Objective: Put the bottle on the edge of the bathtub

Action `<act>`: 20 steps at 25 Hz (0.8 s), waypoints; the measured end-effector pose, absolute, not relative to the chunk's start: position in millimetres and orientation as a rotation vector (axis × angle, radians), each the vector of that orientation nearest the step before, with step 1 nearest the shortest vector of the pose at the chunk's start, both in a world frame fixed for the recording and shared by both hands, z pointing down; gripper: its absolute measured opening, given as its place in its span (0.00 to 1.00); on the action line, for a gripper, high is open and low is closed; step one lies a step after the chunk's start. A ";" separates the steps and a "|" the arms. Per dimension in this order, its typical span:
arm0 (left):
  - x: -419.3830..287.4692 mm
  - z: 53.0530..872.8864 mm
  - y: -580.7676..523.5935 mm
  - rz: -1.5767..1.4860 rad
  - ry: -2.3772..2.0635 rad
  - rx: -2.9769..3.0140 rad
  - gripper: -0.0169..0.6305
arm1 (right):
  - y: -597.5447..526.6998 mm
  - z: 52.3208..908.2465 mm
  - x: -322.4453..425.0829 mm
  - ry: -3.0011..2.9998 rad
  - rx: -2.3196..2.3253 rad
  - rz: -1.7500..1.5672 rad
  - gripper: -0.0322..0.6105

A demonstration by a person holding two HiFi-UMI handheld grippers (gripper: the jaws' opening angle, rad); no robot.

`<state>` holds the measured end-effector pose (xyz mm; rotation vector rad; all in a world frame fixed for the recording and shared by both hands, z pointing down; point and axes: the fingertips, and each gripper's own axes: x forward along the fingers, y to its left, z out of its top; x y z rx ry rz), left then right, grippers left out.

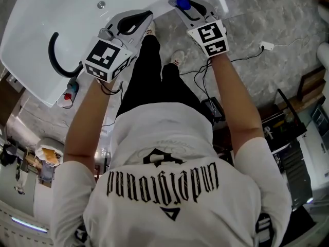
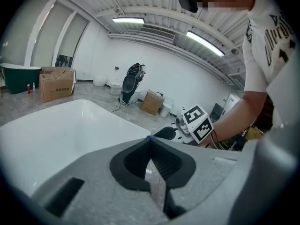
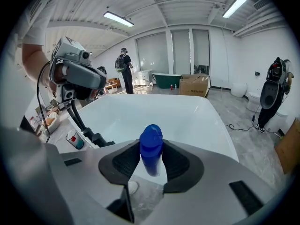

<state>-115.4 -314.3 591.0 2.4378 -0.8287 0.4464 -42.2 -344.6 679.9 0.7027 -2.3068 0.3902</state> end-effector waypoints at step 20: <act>-108.7 614.1 -304.2 0.488 -0.792 2.397 0.05 | -342.0 705.9 -46.1 -2.287 0.647 0.315 0.28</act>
